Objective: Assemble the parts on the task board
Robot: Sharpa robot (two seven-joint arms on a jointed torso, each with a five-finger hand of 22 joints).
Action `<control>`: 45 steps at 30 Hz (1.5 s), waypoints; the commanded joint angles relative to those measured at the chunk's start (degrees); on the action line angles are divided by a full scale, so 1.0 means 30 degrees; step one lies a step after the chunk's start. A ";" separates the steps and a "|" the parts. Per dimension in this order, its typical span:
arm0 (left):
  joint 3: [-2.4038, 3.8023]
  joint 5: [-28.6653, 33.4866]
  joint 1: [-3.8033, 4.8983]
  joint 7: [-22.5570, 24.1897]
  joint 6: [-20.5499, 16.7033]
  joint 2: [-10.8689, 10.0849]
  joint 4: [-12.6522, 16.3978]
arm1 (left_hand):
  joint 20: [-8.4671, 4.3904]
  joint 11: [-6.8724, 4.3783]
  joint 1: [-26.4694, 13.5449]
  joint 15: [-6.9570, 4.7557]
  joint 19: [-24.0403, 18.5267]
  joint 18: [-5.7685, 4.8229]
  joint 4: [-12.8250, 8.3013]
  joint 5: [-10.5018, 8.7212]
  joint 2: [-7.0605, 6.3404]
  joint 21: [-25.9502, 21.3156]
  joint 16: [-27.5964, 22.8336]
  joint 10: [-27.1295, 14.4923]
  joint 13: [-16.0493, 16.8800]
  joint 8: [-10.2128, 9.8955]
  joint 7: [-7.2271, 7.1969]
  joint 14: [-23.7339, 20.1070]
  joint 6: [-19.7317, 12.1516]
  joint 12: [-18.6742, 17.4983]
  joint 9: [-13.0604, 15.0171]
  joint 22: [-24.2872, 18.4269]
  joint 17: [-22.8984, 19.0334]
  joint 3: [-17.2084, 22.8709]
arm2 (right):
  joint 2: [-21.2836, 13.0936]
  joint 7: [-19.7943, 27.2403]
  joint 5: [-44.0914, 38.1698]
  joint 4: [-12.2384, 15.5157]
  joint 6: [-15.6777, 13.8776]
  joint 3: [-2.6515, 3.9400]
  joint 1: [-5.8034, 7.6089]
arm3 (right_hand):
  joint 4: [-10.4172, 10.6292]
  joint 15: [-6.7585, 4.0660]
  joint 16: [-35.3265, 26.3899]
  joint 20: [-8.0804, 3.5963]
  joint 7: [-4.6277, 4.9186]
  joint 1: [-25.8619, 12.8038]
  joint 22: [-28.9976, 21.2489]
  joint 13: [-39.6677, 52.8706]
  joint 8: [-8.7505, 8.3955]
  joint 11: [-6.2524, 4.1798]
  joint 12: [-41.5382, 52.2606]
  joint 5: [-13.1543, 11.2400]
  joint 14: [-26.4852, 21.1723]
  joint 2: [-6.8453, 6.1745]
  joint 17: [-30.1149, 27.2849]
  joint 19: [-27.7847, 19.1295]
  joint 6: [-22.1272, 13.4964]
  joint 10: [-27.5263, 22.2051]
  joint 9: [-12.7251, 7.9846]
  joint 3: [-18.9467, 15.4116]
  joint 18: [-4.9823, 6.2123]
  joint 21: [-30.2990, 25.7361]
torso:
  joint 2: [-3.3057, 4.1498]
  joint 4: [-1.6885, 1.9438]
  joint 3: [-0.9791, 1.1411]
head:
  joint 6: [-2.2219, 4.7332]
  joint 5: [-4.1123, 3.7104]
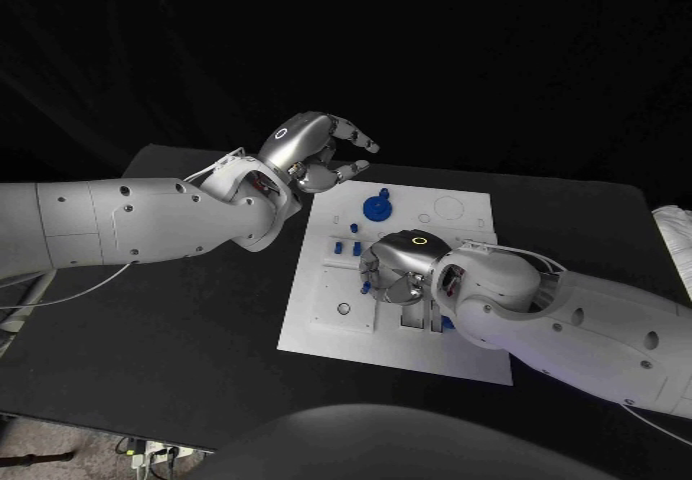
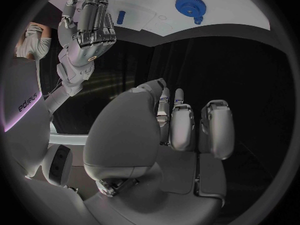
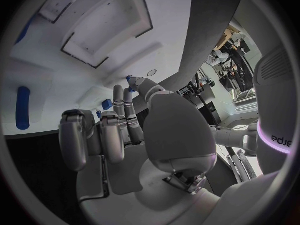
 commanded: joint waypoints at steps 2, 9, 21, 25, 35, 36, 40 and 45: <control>0.0014 0.0065 -0.0013 -0.0026 0.0267 0.0043 0.0025 | 0.0187 0.0010 0.0191 0.0172 0.0721 -0.0076 0.0014 0.0074 0.0034 0.0041 0.0048 0.0053 -0.0021 -0.0040 0.0116 0.0855 0.0034 -0.0035 0.0013 0.4134 -0.0015 0.0081 | 0.0017 -0.0031 -0.0524 0.0000 0.0288 -0.0002 -0.0020 | -0.0047 -0.0057 0.0066 -0.0106 0.0048 -0.0037 0.4002 0.0029 -0.0088 0.0075 0.0109 0.0126 0.1992 -0.0046 0.5025 0.0883 -0.0059 -0.0072 0.0030 0.0108 0.0170 -0.0105 | 0.0005 -0.0001 -0.0011 | 0.0001 -0.0020; 0.0014 0.0067 -0.0014 -0.0028 0.0280 0.0066 -0.0004 | 0.0187 0.0010 0.0191 0.0172 0.0721 -0.0076 0.0014 0.0074 0.0034 0.0041 0.0048 0.0053 -0.0021 -0.0040 0.0116 0.0855 0.0034 -0.0035 0.0013 0.4134 -0.0015 0.0081 | 0.0033 0.0059 -0.0475 0.0003 0.0323 -0.0002 -0.0029 | -0.0064 -0.0054 0.0066 -0.0106 0.0057 -0.0045 0.3988 0.0032 -0.0110 0.0086 0.0106 0.0112 0.1992 -0.0070 0.5025 0.0869 -0.0068 -0.0092 0.0042 0.0110 0.0177 -0.0131 | -0.0008 -0.0005 0.0003 | 0.0001 -0.0054; 0.0014 0.0067 -0.0020 -0.0050 0.0302 0.0089 -0.0016 | 0.0194 0.0021 0.0216 0.0181 0.0722 -0.0077 0.0016 0.0084 0.0041 0.0043 0.0029 0.0050 -0.0023 -0.0041 0.0130 0.0850 0.0043 -0.0049 0.0014 0.4135 -0.0039 0.0105 | 0.0190 0.0146 -0.0417 -0.0095 0.0202 -0.0003 -0.0152 | -0.0064 -0.0054 0.0066 -0.0106 0.0057 -0.0045 0.3988 0.0032 -0.0110 0.0086 0.0106 0.0112 0.1992 -0.0070 0.5025 0.0869 -0.0068 -0.0092 0.0042 0.0110 0.0177 -0.0131 | 0.0012 -0.0056 -0.0025 | 0.0001 0.0051; 0.0014 0.0068 -0.0020 -0.0085 0.0324 0.0071 0.0012 | 0.0194 0.0021 0.0216 0.0181 0.0722 -0.0077 0.0016 0.0084 0.0041 0.0043 0.0029 0.0050 -0.0023 -0.0041 0.0130 0.0850 0.0043 -0.0049 0.0014 0.4135 -0.0039 0.0105 | 0.0335 0.0155 -0.0413 -0.0263 0.0208 -0.0004 -0.0298 | -0.0069 -0.0046 0.0066 -0.0104 0.0068 -0.0070 0.3979 0.0037 -0.0138 0.0099 0.0105 0.0083 0.1992 -0.0076 0.5025 0.0859 -0.0076 -0.0115 0.0058 0.0115 0.0181 -0.0149 | 0.0019 -0.0078 -0.0029 | 0.0001 0.0156; 0.0014 0.0093 -0.0019 -0.0213 0.0472 -0.0012 0.0038 | 0.0199 0.0023 0.0225 0.0187 0.0715 -0.0073 0.0021 0.0087 0.0043 0.0025 0.0009 0.0049 -0.0024 -0.0037 0.0148 0.0844 0.0056 -0.0058 0.0016 0.4129 -0.0066 0.0117 | 0.0369 -0.0070 -0.0527 -0.0373 0.0523 -0.0006 -0.0495 | -0.0290 0.0097 0.0066 -0.0025 0.0076 -0.0052 0.3834 0.0037 -0.0564 0.0282 -0.0038 -0.0011 0.1992 -0.0236 0.5025 0.0701 -0.0498 -0.0586 0.0102 0.0253 0.0255 -0.0427 | 0.0007 -0.0191 -0.0068 | 0.0001 0.0353; 0.0014 0.0098 -0.0020 -0.0209 0.0497 -0.0003 0.0023 | 0.0199 0.0023 0.0225 0.0187 0.0715 -0.0073 0.0021 0.0087 0.0043 0.0025 0.0009 0.0049 -0.0024 -0.0037 0.0148 0.0844 0.0056 -0.0058 0.0016 0.4129 -0.0066 0.0117 | 0.0360 -0.0105 -0.0546 -0.0364 0.0623 -0.0006 -0.0500 | -0.0340 0.0165 0.0066 0.0020 0.0050 -0.0066 0.3771 0.0038 -0.0720 0.0359 -0.0089 -0.0072 0.1992 -0.0279 0.5025 0.0631 -0.0689 -0.0762 0.0101 0.0286 0.0286 -0.0546 | 0.0014 -0.0195 -0.0064 | 0.0001 0.0360; 0.0014 0.0115 -0.0025 -0.0207 0.0568 0.0015 -0.0008 | 0.0206 0.0010 0.0234 0.0191 0.0715 -0.0073 0.0025 0.0086 0.0049 0.0024 0.0004 0.0050 -0.0025 -0.0021 0.0215 0.0842 0.0096 -0.0071 0.0024 0.4129 -0.0070 0.0132 | 0.0313 -0.0224 -0.0597 -0.0308 0.0975 -0.0006 -0.0516 | -0.0508 0.0420 0.0066 0.0222 0.0101 -0.0162 0.3509 0.0081 -0.1561 0.0628 -0.0270 -0.0542 0.1992 -0.0446 0.5025 0.0323 -0.1659 -0.1634 -0.0077 0.0416 0.0426 -0.1057 | 0.0008 -0.0228 -0.0065 | 0.0001 0.0417; 0.0014 0.0126 -0.0031 -0.0258 0.0613 -0.0003 -0.0007 | 0.0211 -0.0011 0.0251 0.0188 0.0712 -0.0071 0.0024 0.0085 0.0039 0.0014 0.0001 0.0044 -0.0026 -0.0009 0.0320 0.0841 0.0136 -0.0092 0.0031 0.4127 -0.0070 0.0147 | 0.0236 -0.0315 -0.0706 -0.0240 0.1022 -0.0006 -0.0534 | -0.0724 0.0722 0.0066 0.0539 0.0131 -0.0253 0.3079 0.0268 -0.2740 0.1027 -0.0388 -0.1245 0.1992 -0.0622 0.5025 -0.0207 -0.2749 -0.3282 -0.0616 0.0491 0.0649 -0.1909 | 0.0010 -0.0253 -0.0068 | 0.0001 0.0449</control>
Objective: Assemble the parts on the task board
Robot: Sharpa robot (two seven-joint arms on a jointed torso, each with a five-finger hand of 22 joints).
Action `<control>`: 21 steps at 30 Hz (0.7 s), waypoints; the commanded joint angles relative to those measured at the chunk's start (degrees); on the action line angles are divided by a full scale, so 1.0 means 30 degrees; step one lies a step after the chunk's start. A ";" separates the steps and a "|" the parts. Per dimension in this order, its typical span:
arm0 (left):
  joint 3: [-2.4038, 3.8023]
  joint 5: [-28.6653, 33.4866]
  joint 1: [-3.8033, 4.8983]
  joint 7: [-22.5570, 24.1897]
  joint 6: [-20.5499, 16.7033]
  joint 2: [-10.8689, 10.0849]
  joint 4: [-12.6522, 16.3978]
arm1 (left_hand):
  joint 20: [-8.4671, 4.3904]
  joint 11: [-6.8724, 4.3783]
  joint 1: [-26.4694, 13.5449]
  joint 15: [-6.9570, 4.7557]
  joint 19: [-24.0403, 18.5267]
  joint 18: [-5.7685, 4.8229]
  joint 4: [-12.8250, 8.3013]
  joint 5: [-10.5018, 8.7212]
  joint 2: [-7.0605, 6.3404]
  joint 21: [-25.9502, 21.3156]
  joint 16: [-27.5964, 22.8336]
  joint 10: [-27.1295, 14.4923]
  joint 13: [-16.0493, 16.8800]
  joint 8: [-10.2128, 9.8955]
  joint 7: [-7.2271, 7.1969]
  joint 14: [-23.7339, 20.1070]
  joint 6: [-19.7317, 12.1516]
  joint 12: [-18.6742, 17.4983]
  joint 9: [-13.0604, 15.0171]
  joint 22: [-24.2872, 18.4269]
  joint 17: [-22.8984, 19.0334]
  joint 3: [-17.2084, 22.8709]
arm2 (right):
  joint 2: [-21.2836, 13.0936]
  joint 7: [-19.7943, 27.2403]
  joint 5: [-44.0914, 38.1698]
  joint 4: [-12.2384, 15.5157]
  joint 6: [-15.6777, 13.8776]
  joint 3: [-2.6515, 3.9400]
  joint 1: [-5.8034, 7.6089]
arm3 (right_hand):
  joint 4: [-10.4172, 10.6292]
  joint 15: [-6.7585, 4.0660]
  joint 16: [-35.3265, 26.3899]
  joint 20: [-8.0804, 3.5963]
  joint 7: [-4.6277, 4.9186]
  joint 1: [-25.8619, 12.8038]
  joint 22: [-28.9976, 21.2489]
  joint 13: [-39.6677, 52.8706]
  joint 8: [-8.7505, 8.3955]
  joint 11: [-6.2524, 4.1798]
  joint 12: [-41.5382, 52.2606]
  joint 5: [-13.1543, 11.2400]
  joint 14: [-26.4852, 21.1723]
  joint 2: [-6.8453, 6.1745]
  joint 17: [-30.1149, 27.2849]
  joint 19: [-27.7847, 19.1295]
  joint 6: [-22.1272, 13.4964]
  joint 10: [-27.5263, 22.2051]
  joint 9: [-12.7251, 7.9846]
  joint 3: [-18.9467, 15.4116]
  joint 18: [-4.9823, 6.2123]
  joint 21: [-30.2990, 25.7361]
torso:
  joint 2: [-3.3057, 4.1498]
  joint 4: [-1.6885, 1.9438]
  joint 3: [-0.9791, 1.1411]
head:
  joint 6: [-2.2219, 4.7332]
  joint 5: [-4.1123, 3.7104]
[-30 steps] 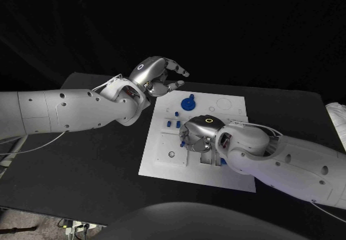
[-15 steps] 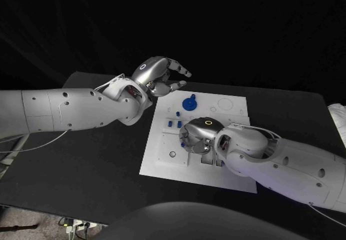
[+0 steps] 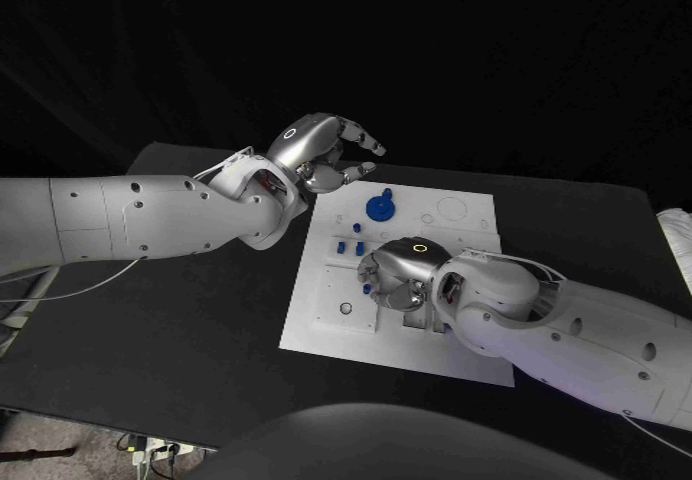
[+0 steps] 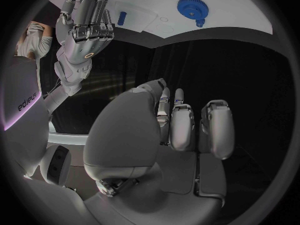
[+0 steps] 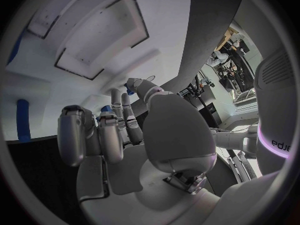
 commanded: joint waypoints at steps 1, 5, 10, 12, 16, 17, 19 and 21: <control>0.0014 0.0110 -0.0013 -0.0088 0.0278 0.0018 0.0025 | 0.0143 -0.0018 0.0177 0.0119 0.0777 -0.0069 -0.0028 0.0085 -0.0045 0.0007 -0.0002 0.0042 -0.0026 -0.0010 0.0212 0.0773 -0.0004 -0.0099 0.0031 0.4125 -0.0024 0.0096 | -0.0101 -0.0332 -0.0476 -0.0011 0.0691 -0.0062 -0.0084 | -0.0228 0.0248 0.0066 0.0236 -0.0010 0.0038 0.2935 0.0090 -0.0738 0.0252 -0.0140 -0.0443 0.1996 -0.0227 0.5032 -0.0289 -0.0801 -0.1137 -0.0371 -0.0059 0.0423 -0.0561 | 0.0000 -0.0040 -0.0008 | 0.0001 0.0018; 0.0014 0.0116 -0.0017 -0.0111 0.0318 0.0019 0.0032 | 0.0144 -0.0025 0.0183 0.0117 0.0773 -0.0067 -0.0030 0.0082 -0.0059 -0.0003 -0.0006 0.0033 -0.0027 -0.0015 0.0246 0.0772 -0.0007 -0.0110 0.0030 0.4122 -0.0028 0.0096 | -0.0418 -0.0226 -0.0732 0.0234 0.0041 -0.0062 -0.0086 | -0.0397 0.0494 0.0066 0.0528 -0.0205 0.0087 0.2401 0.0107 -0.1785 0.0669 -0.0353 -0.1764 0.1996 -0.0204 0.5032 -0.1002 -0.2042 -0.3626 -0.1006 -0.0611 0.0690 -0.1648 | -0.0006 -0.0056 -0.0025 | 0.0001 0.0019; 0.0014 0.0283 -0.0019 -0.0059 0.0369 0.0014 0.0043 | 0.0144 -0.0027 0.0186 0.0116 0.0768 -0.0064 -0.0030 0.0082 -0.0062 -0.0016 -0.0012 0.0028 -0.0028 -0.0018 0.0256 0.0770 -0.0010 -0.0114 0.0029 0.4118 -0.0036 0.0097 | -0.1380 0.0200 -0.0823 0.1136 -0.1614 -0.0028 0.0016 | -0.0316 0.0515 0.0066 0.0579 -0.0437 0.0226 0.2110 0.0085 -0.2340 0.0834 -0.0099 -0.2771 0.1996 -0.0249 0.5032 -0.1371 -0.2725 -0.5091 -0.1428 -0.1459 0.0840 -0.2251 | 0.0010 -0.0070 -0.0022 | 0.0001 0.0059; 0.0014 0.0441 -0.0019 -0.0005 0.0388 0.0009 0.0038 | 0.0144 -0.0025 0.0198 0.0114 0.0759 -0.0059 -0.0033 0.0084 -0.0065 -0.0038 -0.0010 0.0016 -0.0029 -0.0024 0.0281 0.0770 -0.0016 -0.0126 0.0027 0.4112 -0.0033 0.0105 | -0.1923 0.0416 -0.0808 0.1613 -0.2351 0.0025 0.0185 | -0.0298 0.0535 0.0066 0.0589 -0.0473 0.0387 0.2101 0.0060 -0.2435 0.0851 0.0031 -0.2798 0.1996 -0.0222 0.5032 -0.1376 -0.2841 -0.5284 -0.1517 -0.1626 0.0841 -0.2275 | 0.0020 -0.0087 -0.0020 | 0.0001 0.0079; 0.0014 0.0633 -0.0020 0.0094 0.0365 -0.0015 0.0017 | 0.0144 -0.0015 0.0212 0.0114 0.0754 -0.0056 -0.0036 0.0090 -0.0062 -0.0051 -0.0017 0.0009 -0.0029 -0.0028 0.0306 0.0768 -0.0019 -0.0134 0.0026 0.4108 -0.0040 0.0115 | -0.3490 0.0991 -0.0268 0.2626 -0.3850 0.0109 0.1108 | -0.0257 0.0477 0.0066 0.0557 -0.0590 0.0673 0.2232 0.0027 -0.2428 0.0814 0.0398 -0.2682 0.1996 -0.0059 0.5032 -0.1190 -0.2726 -0.5257 -0.1610 -0.1784 0.0776 -0.2026 | 0.0005 -0.0149 -0.0046 | 0.0001 0.0107; 0.0014 0.0661 -0.0021 0.0114 0.0355 -0.0008 0.0003 | 0.0144 -0.0015 0.0212 0.0114 0.0754 -0.0056 -0.0036 0.0090 -0.0062 -0.0051 -0.0017 0.0009 -0.0029 -0.0028 0.0306 0.0768 -0.0019 -0.0134 0.0026 0.4108 -0.0040 0.0115 | -0.3931 0.1165 0.0022 0.2817 -0.4139 0.0118 0.1421 | -0.0193 0.0436 0.0066 0.0532 -0.0592 0.0685 0.2307 0.0021 -0.2373 0.0778 0.0551 -0.2711 0.1996 0.0016 0.5032 -0.1089 -0.2585 -0.5142 -0.1619 -0.1832 0.0740 -0.1883 | -0.0005 -0.0160 -0.0056 | 0.0001 0.0082; 0.0014 0.0713 -0.0021 0.0150 0.0339 0.0015 -0.0026 | 0.0146 -0.0010 0.0236 0.0115 0.0750 -0.0053 -0.0037 0.0100 -0.0049 -0.0064 -0.0013 0.0001 -0.0029 -0.0030 0.0356 0.0768 -0.0015 -0.0148 0.0026 0.4105 -0.0033 0.0135 | -0.4737 0.1455 0.0577 0.3084 -0.4491 0.0127 0.2000 | 0.0103 0.0327 0.0066 0.0433 -0.0533 0.0548 0.2633 -0.0029 -0.2154 0.0618 0.1077 -0.3066 0.1996 0.0275 0.5032 -0.0657 -0.2007 -0.4479 -0.1644 -0.1990 0.0575 -0.1251 | -0.0033 -0.0160 -0.0073 | 0.0001 0.0044; 0.0014 0.0754 -0.0025 0.0178 0.0327 0.0048 -0.0055 | 0.0146 -0.0011 0.0237 0.0115 0.0752 -0.0054 -0.0036 0.0101 -0.0047 -0.0059 -0.0009 -0.0001 -0.0029 -0.0030 0.0363 0.0769 -0.0014 -0.0149 0.0026 0.4107 -0.0028 0.0138 | -0.5547 0.1687 0.1011 0.3244 -0.4702 0.0126 0.2534 | 0.0355 0.0278 0.0066 0.0385 -0.0417 0.0373 0.2836 -0.0125 -0.2065 0.0537 0.1310 -0.3619 0.1996 0.0407 0.5032 -0.0396 -0.1689 -0.4122 -0.1694 -0.2140 0.0473 -0.0861 | -0.0041 -0.0182 -0.0082 | 0.0001 0.0028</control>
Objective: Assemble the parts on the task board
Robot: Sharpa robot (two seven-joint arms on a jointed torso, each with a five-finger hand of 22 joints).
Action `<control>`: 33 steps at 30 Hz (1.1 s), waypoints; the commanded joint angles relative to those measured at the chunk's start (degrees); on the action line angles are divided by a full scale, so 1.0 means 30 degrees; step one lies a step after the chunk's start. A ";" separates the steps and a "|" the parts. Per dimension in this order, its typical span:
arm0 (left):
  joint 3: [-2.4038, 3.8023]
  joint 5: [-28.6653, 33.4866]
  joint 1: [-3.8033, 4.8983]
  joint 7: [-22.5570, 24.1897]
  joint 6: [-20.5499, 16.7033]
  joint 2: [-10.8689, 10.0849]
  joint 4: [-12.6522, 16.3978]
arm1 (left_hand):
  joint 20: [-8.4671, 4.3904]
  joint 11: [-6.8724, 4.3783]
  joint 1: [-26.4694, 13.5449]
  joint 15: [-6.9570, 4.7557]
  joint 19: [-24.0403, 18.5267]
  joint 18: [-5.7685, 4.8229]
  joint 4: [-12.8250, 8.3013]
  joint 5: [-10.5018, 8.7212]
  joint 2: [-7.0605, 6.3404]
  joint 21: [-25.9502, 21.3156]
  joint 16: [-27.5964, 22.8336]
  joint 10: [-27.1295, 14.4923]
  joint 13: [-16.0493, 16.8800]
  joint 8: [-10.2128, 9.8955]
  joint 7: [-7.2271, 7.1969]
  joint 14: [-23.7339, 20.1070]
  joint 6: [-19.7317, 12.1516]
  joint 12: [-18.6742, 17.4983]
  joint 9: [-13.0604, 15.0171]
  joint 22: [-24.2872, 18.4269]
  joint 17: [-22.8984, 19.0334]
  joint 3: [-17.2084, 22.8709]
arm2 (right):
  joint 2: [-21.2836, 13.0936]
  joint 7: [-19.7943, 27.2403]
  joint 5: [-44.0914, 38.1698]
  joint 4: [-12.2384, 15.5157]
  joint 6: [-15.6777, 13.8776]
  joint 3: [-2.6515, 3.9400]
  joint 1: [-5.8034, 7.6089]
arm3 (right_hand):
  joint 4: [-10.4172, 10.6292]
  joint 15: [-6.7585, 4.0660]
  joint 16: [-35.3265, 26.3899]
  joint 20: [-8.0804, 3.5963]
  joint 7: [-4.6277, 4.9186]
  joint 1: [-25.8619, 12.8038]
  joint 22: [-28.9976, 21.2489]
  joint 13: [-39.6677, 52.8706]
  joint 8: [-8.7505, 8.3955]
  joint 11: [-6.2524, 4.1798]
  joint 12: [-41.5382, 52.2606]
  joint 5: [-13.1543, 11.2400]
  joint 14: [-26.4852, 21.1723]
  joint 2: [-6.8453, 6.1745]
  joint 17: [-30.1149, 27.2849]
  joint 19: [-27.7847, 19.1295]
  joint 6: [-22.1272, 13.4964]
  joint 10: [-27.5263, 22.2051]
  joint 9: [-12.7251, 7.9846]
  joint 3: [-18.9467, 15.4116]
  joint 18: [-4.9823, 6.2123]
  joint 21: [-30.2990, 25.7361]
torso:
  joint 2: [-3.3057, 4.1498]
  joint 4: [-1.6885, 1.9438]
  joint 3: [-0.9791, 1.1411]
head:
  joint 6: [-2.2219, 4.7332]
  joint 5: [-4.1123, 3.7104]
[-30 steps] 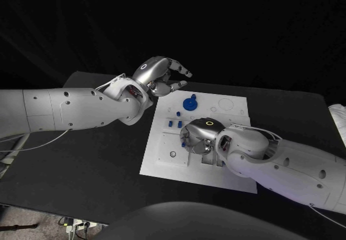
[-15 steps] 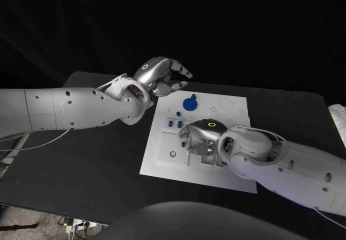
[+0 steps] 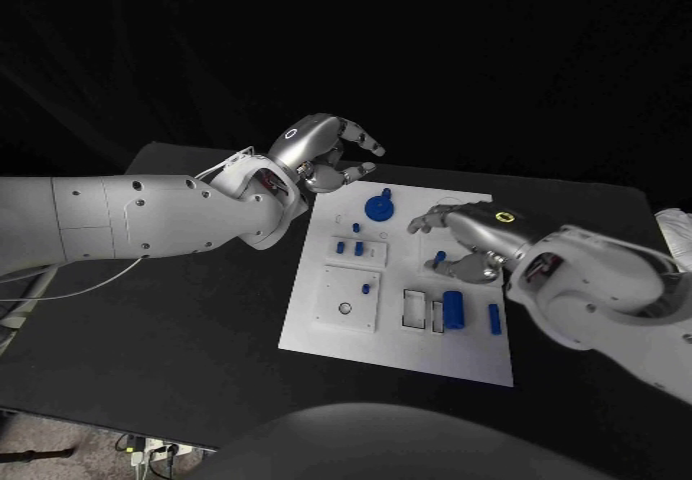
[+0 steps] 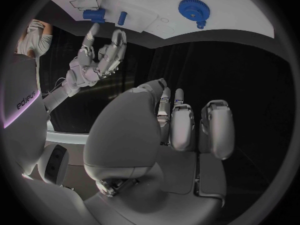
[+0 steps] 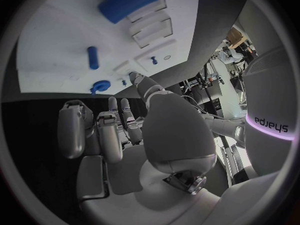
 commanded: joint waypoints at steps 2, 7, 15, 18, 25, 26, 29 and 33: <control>0.0014 0.0389 -0.0023 0.0238 0.0121 0.0119 -0.0030 | 0.0077 -0.0012 0.0165 0.0115 0.0686 -0.0054 0.0019 0.0103 0.0033 -0.0049 -0.0003 -0.0003 -0.0029 -0.0030 0.0097 0.0771 -0.0008 -0.0068 0.0026 0.4109 0.0007 0.0086 | -0.1419 0.1273 0.1495 0.0251 -0.1960 -0.0030 0.0833 | 0.0774 -0.0246 0.0066 -0.0138 0.0054 -0.0623 0.3153 -0.0269 0.0286 -0.0223 0.0457 -0.1774 0.2061 0.0405 0.5029 0.0640 0.0902 0.0868 -0.0110 -0.0444 -0.0297 0.0961 | -0.0047 -0.0081 -0.0044 | 0.0001 -0.0075; 0.0014 0.0418 -0.0146 0.0345 0.0123 0.0251 -0.0080 | 0.0078 -0.0014 0.0191 0.0115 0.0682 -0.0051 0.0009 0.0090 -0.0029 -0.0061 -0.0014 -0.0046 -0.0032 -0.0041 0.0095 0.0767 -0.0016 -0.0102 0.0023 0.4106 -0.0006 0.0074 | -0.2673 0.1872 0.2527 -0.0493 -0.2566 -0.0098 0.1303 | 0.1522 -0.0344 0.0066 -0.0279 0.0089 -0.0934 0.3730 -0.0973 0.0303 -0.0414 0.0549 -0.2504 0.2061 0.0557 0.5029 0.1322 0.1841 0.1781 -0.0549 -0.0983 -0.0587 0.2053 | -0.0061 -0.0139 -0.0026 | 0.0001 -0.0266; 0.0014 0.0429 -0.0437 0.0409 0.0203 0.0382 -0.0122 | 0.0079 -0.0014 0.0219 0.0115 0.0674 -0.0047 0.0001 0.0080 -0.0075 -0.0082 -0.0011 -0.0072 -0.0032 -0.0048 0.0075 0.0768 -0.0022 -0.0123 0.0021 0.4101 -0.0001 0.0066 | -0.3024 0.2079 0.3301 -0.2089 -0.1862 -0.0203 0.0795 | 0.1472 -0.0224 0.0066 -0.0166 0.0494 -0.0228 0.3850 -0.2408 -0.0221 -0.0271 -0.0381 -0.0038 0.2061 0.0646 0.5029 0.1407 0.2480 0.2028 -0.1618 -0.0772 -0.0627 0.2212 | -0.0048 -0.0188 0.0038 | 0.0001 -0.0417; 0.0014 0.0430 -0.0486 0.0426 0.0219 0.0425 -0.0144 | 0.0080 -0.0015 0.0235 0.0115 0.0675 -0.0048 0.0000 0.0080 -0.0082 -0.0077 -0.0015 -0.0087 -0.0033 -0.0049 0.0064 0.0766 -0.0021 -0.0133 0.0021 0.4102 -0.0006 0.0070 | -0.2821 0.2225 0.3369 -0.2432 -0.1647 -0.0212 0.0522 | 0.1474 -0.0235 0.0066 -0.0166 0.0543 -0.0229 0.3851 -0.2550 -0.0283 -0.0272 -0.0439 0.0000 0.2061 0.0581 0.5029 0.1403 0.2536 0.2101 -0.1741 -0.0791 -0.0624 0.2204 | -0.0045 -0.0172 0.0050 | 0.0001 -0.0450; 0.0014 0.0433 -0.0537 0.0447 0.0245 0.0493 -0.0172 | 0.0080 -0.0016 0.0238 0.0115 0.0676 -0.0048 -0.0001 0.0080 -0.0083 -0.0076 -0.0016 -0.0090 -0.0034 -0.0049 0.0062 0.0766 -0.0021 -0.0135 0.0021 0.4102 -0.0007 0.0071 | -0.2217 0.2670 0.3607 -0.3029 -0.1455 -0.0217 -0.0154 | 0.1726 -0.0177 0.0066 -0.0130 0.0970 -0.0437 0.3913 -0.2997 -0.0454 -0.0385 -0.0328 -0.1197 0.2061 0.0509 0.5029 0.1460 0.2775 0.2981 -0.2149 -0.1043 -0.0651 0.2296 | -0.0067 -0.0149 -0.0002 | 0.0001 -0.0522; 0.0014 0.0435 -0.0539 0.0459 0.0246 0.0498 -0.0177 | 0.0080 -0.0016 0.0238 0.0115 0.0676 -0.0048 -0.0001 0.0080 -0.0083 -0.0076 -0.0016 -0.0090 -0.0034 -0.0049 0.0062 0.0766 -0.0021 -0.0135 0.0021 0.4102 -0.0007 0.0071 | -0.2134 0.2736 0.3666 -0.3098 -0.1478 -0.0217 -0.0245 | 0.1753 -0.0172 0.0066 -0.0122 0.0988 -0.0455 0.3933 -0.3035 -0.0467 -0.0395 -0.0299 -0.1267 0.2061 0.0499 0.5029 0.1483 0.2792 0.3114 -0.2184 -0.1077 -0.0662 0.2334 | -0.0070 -0.0149 -0.0004 | 0.0001 -0.0517; 0.0014 0.0440 -0.0544 0.0512 0.0278 0.0506 -0.0194 | 0.0087 0.0040 0.0328 0.0130 0.0677 -0.0049 0.0003 0.0065 -0.0098 -0.0075 -0.0034 -0.0122 -0.0029 -0.0074 -0.0090 0.0760 -0.0054 -0.0170 0.0011 0.4103 -0.0028 0.0102 | -0.1818 0.2952 0.3810 -0.3343 -0.1570 -0.0216 -0.0544 | 0.1864 -0.0140 0.0066 -0.0094 0.1061 -0.0531 0.4001 -0.3166 -0.0522 -0.0407 -0.0222 -0.1664 0.2061 0.0469 0.5029 0.1565 0.2819 0.3532 -0.2307 -0.1216 -0.0699 0.2467 | -0.0088 -0.0171 -0.0002 | 0.0001 -0.0499; 0.0014 0.0443 -0.0547 0.0544 0.0356 0.0494 -0.0194 | 0.0109 0.0118 0.0361 0.0172 0.0673 -0.0049 0.0020 0.0031 -0.0149 -0.0086 -0.0040 -0.0196 -0.0034 -0.0124 -0.0299 0.0758 -0.0148 -0.0228 -0.0013 0.4101 -0.0033 0.0095 | -0.1442 0.3137 0.3905 -0.3553 -0.1644 -0.0213 -0.0868 | 0.1896 -0.0131 0.0066 -0.0087 0.1093 -0.0525 0.4020 -0.3221 -0.0549 -0.0412 -0.0186 -0.1694 0.2061 0.0475 0.5029 0.1587 0.2822 0.3715 -0.2362 -0.1256 -0.0708 0.2501 | -0.0076 -0.0191 0.0007 | 0.0001 -0.0469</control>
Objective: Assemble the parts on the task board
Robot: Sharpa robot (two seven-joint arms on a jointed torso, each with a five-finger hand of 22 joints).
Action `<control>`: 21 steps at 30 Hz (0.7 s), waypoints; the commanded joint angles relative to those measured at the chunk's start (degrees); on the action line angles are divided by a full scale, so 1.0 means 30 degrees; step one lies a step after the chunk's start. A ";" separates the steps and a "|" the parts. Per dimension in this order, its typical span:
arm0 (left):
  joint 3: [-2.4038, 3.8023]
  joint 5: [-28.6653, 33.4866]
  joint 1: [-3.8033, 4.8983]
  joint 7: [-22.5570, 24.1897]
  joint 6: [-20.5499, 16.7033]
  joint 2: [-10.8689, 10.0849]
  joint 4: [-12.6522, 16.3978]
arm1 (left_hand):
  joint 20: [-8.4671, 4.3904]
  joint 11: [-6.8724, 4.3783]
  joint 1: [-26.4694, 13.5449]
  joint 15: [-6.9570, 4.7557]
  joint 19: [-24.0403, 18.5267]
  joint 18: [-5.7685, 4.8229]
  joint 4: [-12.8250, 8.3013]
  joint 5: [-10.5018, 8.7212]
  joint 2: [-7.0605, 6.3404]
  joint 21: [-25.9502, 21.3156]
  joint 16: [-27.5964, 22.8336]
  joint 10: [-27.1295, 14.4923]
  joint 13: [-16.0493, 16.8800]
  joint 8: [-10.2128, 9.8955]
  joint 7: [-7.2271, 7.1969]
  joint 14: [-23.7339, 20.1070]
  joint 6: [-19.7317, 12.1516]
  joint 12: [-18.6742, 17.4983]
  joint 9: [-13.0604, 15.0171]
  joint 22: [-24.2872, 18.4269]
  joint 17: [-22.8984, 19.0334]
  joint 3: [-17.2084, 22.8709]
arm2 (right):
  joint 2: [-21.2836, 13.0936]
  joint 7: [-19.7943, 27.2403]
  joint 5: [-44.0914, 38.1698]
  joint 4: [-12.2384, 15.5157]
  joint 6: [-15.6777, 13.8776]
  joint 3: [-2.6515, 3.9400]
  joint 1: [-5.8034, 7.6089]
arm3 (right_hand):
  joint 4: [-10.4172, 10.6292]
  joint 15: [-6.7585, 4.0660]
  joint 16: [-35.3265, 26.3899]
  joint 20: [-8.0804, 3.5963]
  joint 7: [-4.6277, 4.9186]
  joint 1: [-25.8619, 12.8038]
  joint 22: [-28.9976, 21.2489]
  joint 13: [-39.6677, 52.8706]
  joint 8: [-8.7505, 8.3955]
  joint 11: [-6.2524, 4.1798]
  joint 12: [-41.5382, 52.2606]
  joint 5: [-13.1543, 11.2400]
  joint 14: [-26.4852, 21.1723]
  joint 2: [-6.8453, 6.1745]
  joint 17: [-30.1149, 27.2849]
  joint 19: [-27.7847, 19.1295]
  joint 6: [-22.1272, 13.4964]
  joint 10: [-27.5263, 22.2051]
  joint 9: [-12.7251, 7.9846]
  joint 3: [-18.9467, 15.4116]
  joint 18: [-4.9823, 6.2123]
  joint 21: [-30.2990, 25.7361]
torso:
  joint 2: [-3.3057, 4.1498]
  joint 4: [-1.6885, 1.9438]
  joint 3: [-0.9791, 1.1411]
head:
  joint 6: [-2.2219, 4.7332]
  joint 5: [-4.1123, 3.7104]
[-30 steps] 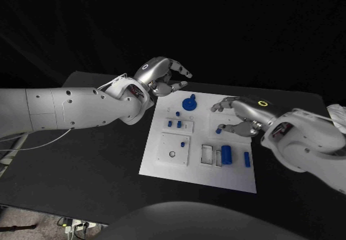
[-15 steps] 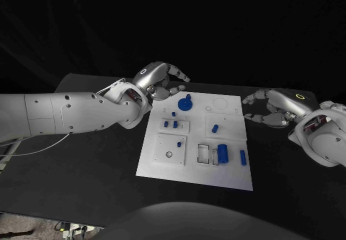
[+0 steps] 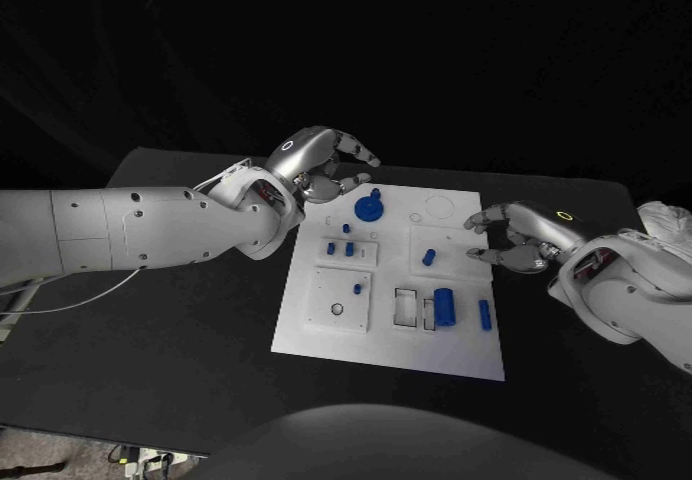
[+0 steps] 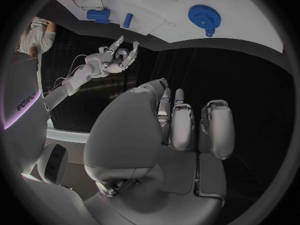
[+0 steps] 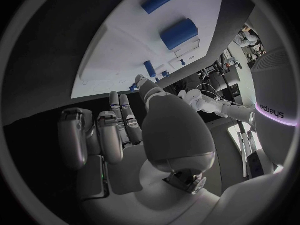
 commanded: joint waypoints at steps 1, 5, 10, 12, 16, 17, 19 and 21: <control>0.0015 0.0102 -0.0005 0.0299 0.0271 0.0019 0.0031 | 0.0114 0.0025 0.0186 0.0114 0.0672 -0.0049 0.0022 0.0026 0.0015 -0.0088 -0.0042 -0.0106 -0.0021 -0.0135 -0.0166 0.0824 -0.0016 -0.0081 -0.0019 0.4099 -0.0035 0.0091 | 0.0308 0.0757 0.0327 -0.0156 0.0090 0.0003 -0.0242 | 0.0065 0.0155 0.0066 0.0115 0.0185 -0.0066 0.4033 -0.0052 -0.0079 -0.0017 0.0142 -0.0020 0.1992 -0.0041 0.5023 0.0925 0.0021 0.0286 -0.0058 -0.0032 -0.0386 0.0081 | 0.0003 -0.0028 0.0010 | 0.0001 0.0049; 0.0015 0.0104 -0.0007 0.0318 0.0365 -0.0015 0.0038 | 0.0123 0.0040 0.0184 0.0127 0.0671 -0.0049 0.0025 0.0016 -0.0002 -0.0091 -0.0037 -0.0153 -0.0026 -0.0149 -0.0209 0.0825 -0.0052 -0.0112 -0.0027 0.4099 -0.0027 0.0081 | 0.0811 0.0869 0.0376 -0.0377 0.0055 0.0009 -0.0569 | 0.0071 0.0152 0.0066 0.0117 0.0191 0.0020 0.4058 -0.0125 -0.0115 -0.0037 0.0262 0.0320 0.1992 -0.0018 0.5023 0.0955 0.0061 0.0701 -0.0167 -0.0058 -0.0396 0.0122 | 0.0013 -0.0060 0.0007 | 0.0001 0.0100; 0.0015 0.0104 -0.0008 0.0313 0.0432 -0.0012 0.0048 | 0.0126 0.0046 0.0183 0.0132 0.0673 -0.0051 0.0028 0.0016 0.0004 -0.0084 -0.0034 -0.0169 -0.0028 -0.0151 -0.0219 0.0826 -0.0059 -0.0122 -0.0029 0.4101 -0.0023 0.0083 | 0.1358 0.0924 0.0426 -0.0689 0.0090 0.0013 -0.0874 | 0.0053 0.0069 0.0066 0.0060 0.0168 0.0127 0.4079 -0.0136 -0.0130 -0.0150 0.0492 0.1140 0.1992 -0.0008 0.5023 0.0979 0.0164 0.1285 -0.0294 -0.0011 -0.0401 0.0153 | 0.0031 -0.0064 -0.0011 | 0.0001 0.0032; 0.0015 0.0104 -0.0008 0.0313 0.0460 -0.0004 0.0056 | 0.0126 0.0046 0.0183 0.0132 0.0673 -0.0051 0.0028 0.0016 0.0004 -0.0084 -0.0034 -0.0169 -0.0028 -0.0151 -0.0219 0.0826 -0.0059 -0.0122 -0.0029 0.4101 -0.0023 0.0083 | 0.1565 0.0926 0.0437 -0.0835 0.0057 0.0017 -0.1008 | 0.0035 0.0013 0.0066 0.0015 0.0177 0.0169 0.4079 -0.0110 -0.0132 -0.0209 0.0587 0.1560 0.1992 -0.0030 0.5023 0.0978 0.0207 0.1463 -0.0336 0.0039 -0.0399 0.0146 | 0.0024 -0.0064 -0.0013 | 0.0001 0.0023; 0.0015 0.0104 -0.0008 0.0296 0.0502 0.0002 0.0065 | 0.0132 0.0053 0.0183 0.0138 0.0666 -0.0047 0.0033 0.0019 0.0034 -0.0104 -0.0036 -0.0183 -0.0028 -0.0144 -0.0223 0.0826 -0.0053 -0.0134 -0.0028 0.4095 -0.0026 0.0094 | 0.1872 0.0884 0.0460 -0.1089 -0.0065 0.0027 -0.1197 | 0.0005 -0.0061 0.0066 -0.0057 0.0219 0.0210 0.4074 -0.0032 -0.0133 -0.0292 0.0739 0.2098 0.1992 -0.0092 0.5023 0.0972 0.0242 0.1672 -0.0367 0.0126 -0.0393 0.0127 | 0.0023 -0.0076 -0.0013 | 0.0001 0.0043; 0.0015 0.0104 -0.0008 0.0286 0.0514 -0.0001 0.0069 | 0.0132 0.0053 0.0183 0.0138 0.0666 -0.0047 0.0033 0.0019 0.0034 -0.0104 -0.0036 -0.0183 -0.0028 -0.0144 -0.0223 0.0826 -0.0053 -0.0134 -0.0028 0.4095 -0.0026 0.0094 | 0.1946 0.0857 0.0465 -0.1149 -0.0097 0.0032 -0.1237 | -0.0003 -0.0075 0.0066 -0.0072 0.0227 0.0217 0.4072 -0.0013 -0.0144 -0.0306 0.0765 0.2198 0.1992 -0.0110 0.5023 0.0970 0.0224 0.1694 -0.0372 0.0147 -0.0391 0.0121 | 0.0025 -0.0074 -0.0009 | 0.0001 0.0039; 0.0015 0.0104 -0.0008 0.0266 0.0531 -0.0010 0.0075 | 0.0135 0.0055 0.0185 0.0142 0.0665 -0.0047 0.0034 0.0020 0.0052 -0.0106 -0.0043 -0.0187 -0.0027 -0.0138 -0.0220 0.0824 -0.0045 -0.0138 -0.0027 0.4095 -0.0036 0.0101 | 0.2078 0.0785 0.0472 -0.1255 -0.0160 0.0040 -0.1296 | -0.0019 -0.0102 0.0066 -0.0101 0.0260 0.0229 0.4064 0.0033 -0.0171 -0.0334 0.0823 0.2389 0.1992 -0.0144 0.5023 0.0961 0.0169 0.1740 -0.0382 0.0192 -0.0386 0.0101 | 0.0026 -0.0081 -0.0005 | 0.0001 0.0035; 0.0015 0.0104 -0.0008 0.0250 0.0553 -0.0016 0.0077 | 0.0137 0.0057 0.0186 0.0144 0.0665 -0.0047 0.0034 0.0021 0.0067 -0.0107 -0.0049 -0.0191 -0.0026 -0.0133 -0.0218 0.0822 -0.0039 -0.0141 -0.0026 0.4095 -0.0044 0.0107 | 0.2192 0.0696 0.0490 -0.1344 -0.0164 0.0046 -0.1332 | -0.0038 -0.0133 0.0066 -0.0132 0.0329 0.0232 0.4058 0.0093 -0.0236 -0.0361 0.0888 0.2581 0.1992 -0.0193 0.5023 0.0955 0.0033 0.1772 -0.0401 0.0242 -0.0382 0.0084 | 0.0020 -0.0090 -0.0007 | 0.0001 0.0040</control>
